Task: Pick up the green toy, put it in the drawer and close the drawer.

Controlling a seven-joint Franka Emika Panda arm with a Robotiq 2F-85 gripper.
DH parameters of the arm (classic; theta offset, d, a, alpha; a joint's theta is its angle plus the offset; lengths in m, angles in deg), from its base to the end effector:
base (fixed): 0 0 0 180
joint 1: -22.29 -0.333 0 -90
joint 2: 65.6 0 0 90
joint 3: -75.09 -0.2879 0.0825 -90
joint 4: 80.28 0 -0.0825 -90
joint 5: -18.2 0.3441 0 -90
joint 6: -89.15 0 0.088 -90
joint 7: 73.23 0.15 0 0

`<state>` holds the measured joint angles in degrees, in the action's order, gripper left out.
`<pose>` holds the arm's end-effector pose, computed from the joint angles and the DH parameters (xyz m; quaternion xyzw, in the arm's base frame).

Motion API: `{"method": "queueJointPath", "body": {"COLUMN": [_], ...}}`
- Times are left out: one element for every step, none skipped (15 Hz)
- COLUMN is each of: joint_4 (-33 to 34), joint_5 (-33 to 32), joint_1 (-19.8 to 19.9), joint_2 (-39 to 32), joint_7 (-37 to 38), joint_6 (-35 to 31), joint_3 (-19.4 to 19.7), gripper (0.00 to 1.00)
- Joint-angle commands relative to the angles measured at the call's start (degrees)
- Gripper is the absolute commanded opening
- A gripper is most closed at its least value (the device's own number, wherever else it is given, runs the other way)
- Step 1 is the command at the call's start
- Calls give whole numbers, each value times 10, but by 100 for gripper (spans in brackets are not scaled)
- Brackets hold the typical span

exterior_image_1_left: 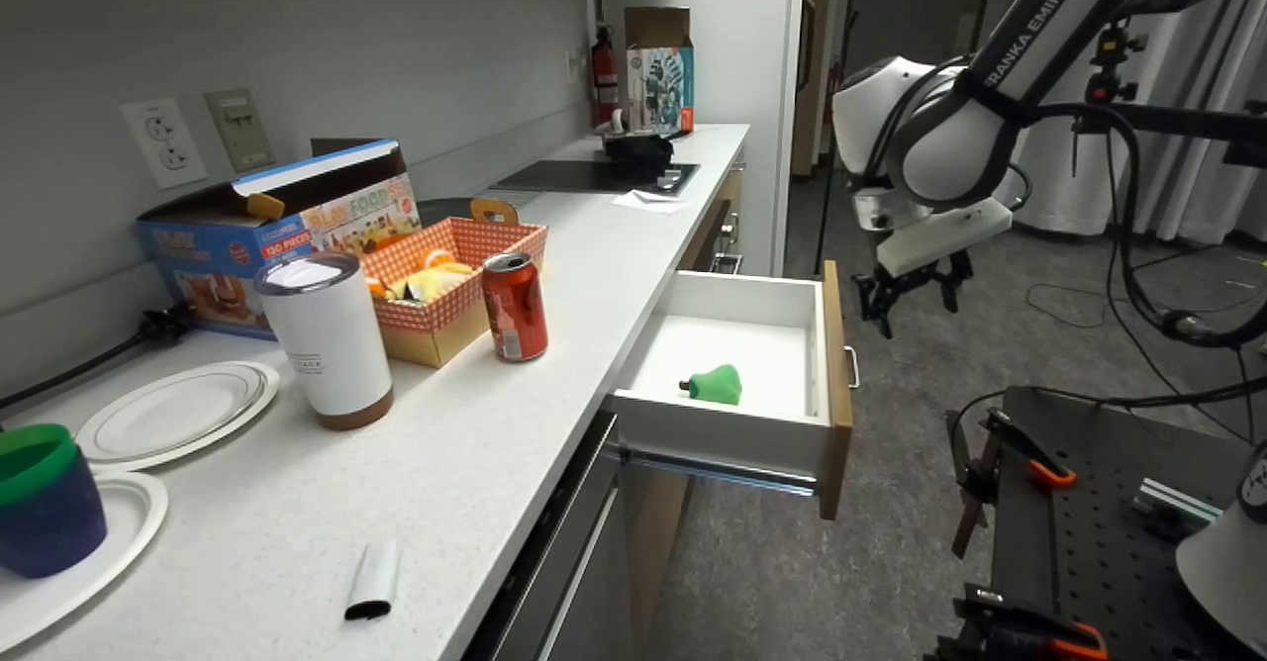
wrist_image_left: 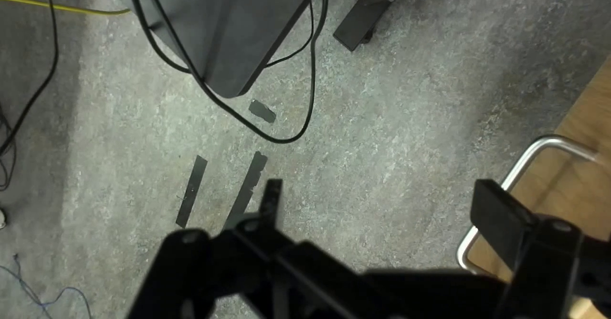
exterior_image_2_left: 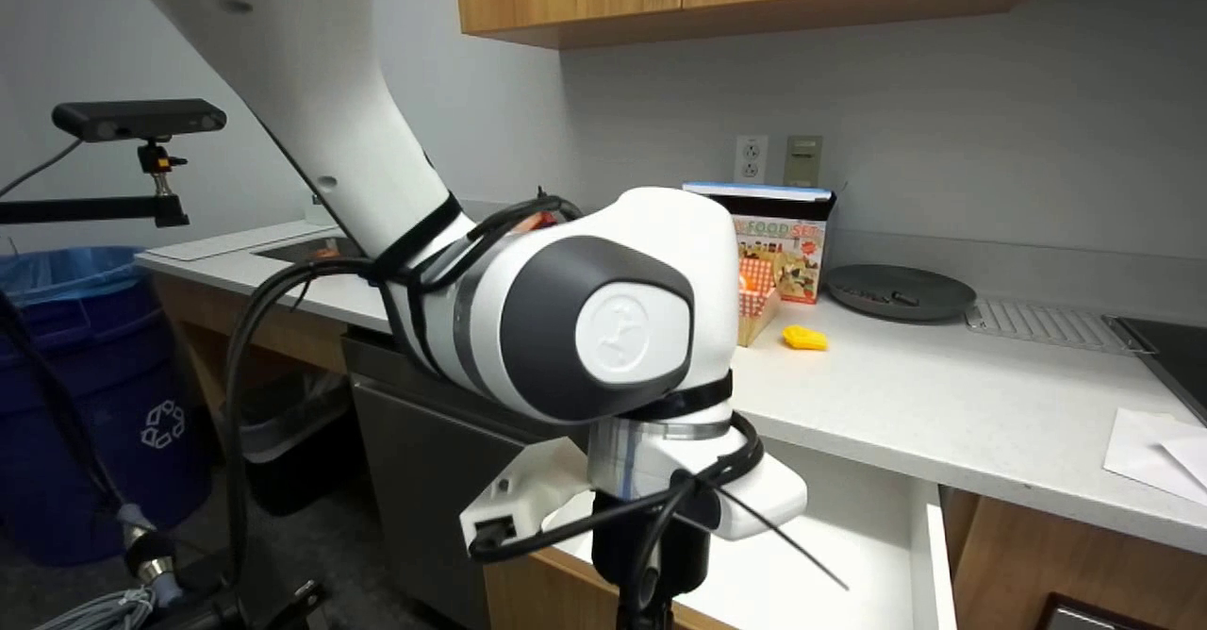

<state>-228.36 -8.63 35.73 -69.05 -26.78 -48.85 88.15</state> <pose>0.3414 -0.1899 0.1885 0.8883 -0.4219 -0.0890 0.1584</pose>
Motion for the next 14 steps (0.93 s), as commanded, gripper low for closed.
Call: {"method": "queueJointPath", "body": {"joint_4": [-29, -34, -38, -41, -43, -28, -35, -38, -39, 6, 12, 23, 35, 49], "joint_5": [-5, -16, -25, -32, -38, 11, 17, 36, 53, 57, 68, 80, 91, 106], "joint_1": [-3, -4, -6, -7, -9, -13, -16, -17, -19, -20, -24, -28, -34, -39], "joint_2": [-14, -18, -23, -27, -30, -33, -29, -26, -26, -69, -73, -83, -93, -105], "joint_7": [32, 44, 53, 60, 68, 39, 42, 37, 32, 35, 33, 31, 33, 32], "joint_6": [-93, -125, -155, -181, -203, -189, -198, -201, -205, -224, -226, -229, -233, -235], "joint_3": [16, 22, 27, 33, 38, 28, 29, 27, 25, 27, 25, 23, 21, 20], "gripper": [100, 100, 100, 100, 100, 100, 100, 100, 100, 100, 100, 100, 100, 100]}}
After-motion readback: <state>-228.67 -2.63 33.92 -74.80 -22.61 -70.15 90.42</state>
